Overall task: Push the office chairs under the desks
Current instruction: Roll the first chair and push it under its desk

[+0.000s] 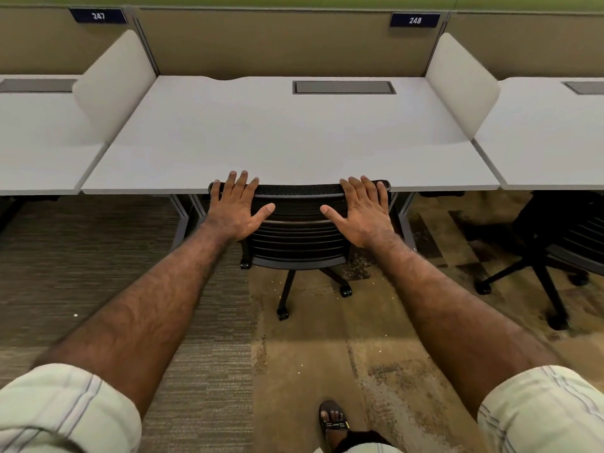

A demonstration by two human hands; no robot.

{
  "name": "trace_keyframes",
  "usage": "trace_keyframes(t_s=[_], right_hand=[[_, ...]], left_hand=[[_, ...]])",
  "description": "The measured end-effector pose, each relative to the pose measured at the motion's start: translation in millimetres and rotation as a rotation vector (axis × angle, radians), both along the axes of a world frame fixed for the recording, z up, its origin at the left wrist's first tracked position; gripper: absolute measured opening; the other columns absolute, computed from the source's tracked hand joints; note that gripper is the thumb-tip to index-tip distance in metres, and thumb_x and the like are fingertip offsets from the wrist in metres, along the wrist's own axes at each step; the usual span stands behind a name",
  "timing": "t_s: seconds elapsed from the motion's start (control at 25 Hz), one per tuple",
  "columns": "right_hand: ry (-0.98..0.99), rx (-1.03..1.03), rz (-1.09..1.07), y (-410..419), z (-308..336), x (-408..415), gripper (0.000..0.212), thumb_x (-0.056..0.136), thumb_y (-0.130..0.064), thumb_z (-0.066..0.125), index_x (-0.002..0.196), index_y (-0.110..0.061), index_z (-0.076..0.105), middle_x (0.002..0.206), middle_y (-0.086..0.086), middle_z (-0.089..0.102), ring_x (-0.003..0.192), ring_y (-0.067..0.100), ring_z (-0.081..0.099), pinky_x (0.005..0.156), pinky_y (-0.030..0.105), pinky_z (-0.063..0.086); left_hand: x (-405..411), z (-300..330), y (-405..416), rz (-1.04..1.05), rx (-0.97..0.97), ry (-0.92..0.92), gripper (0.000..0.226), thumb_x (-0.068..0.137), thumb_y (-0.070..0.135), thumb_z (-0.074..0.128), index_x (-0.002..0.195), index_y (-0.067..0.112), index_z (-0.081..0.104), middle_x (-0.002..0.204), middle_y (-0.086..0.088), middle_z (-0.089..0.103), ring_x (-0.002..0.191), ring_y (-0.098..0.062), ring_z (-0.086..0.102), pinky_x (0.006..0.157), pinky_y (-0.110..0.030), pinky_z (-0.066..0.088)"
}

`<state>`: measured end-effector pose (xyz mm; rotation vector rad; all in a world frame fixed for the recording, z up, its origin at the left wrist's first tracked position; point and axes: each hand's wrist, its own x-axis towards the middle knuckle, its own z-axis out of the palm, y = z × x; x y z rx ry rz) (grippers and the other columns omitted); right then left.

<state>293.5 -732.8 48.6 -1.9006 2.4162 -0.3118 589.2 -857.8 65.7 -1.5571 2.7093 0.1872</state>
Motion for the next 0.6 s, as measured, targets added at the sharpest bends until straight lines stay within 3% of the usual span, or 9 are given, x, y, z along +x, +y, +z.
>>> trace_keyframes(t_s=[0.28,0.6], right_hand=[[0.003,0.024,0.012,-21.4,2.7,-17.2,0.122,0.081,-0.105,0.024,0.172,-0.025,0.014,0.181,0.002,0.011,0.168,0.024,-0.006,0.133,0.053,-0.017],[0.024,0.066,0.027,-40.6,7.2,-28.8,0.133,0.075,-0.106,0.042,0.173,-0.024,0.008,0.181,0.002,0.005,0.168,0.025,-0.01,0.132,0.054,-0.019]], left_hand=[[-16.1,-11.1,-15.7,-0.005,-0.042,0.076,0.099,0.095,0.086,0.014,0.171,0.022,0.008,0.18,-0.003,-0.008,0.164,-0.027,-0.02,0.13,-0.06,-0.012],[-34.0,-13.2,-36.6,0.026,-0.095,0.075,0.109,0.089,0.091,0.008,0.17,0.019,0.01,0.18,-0.006,-0.006,0.165,-0.028,-0.017,0.131,-0.06,-0.01]])
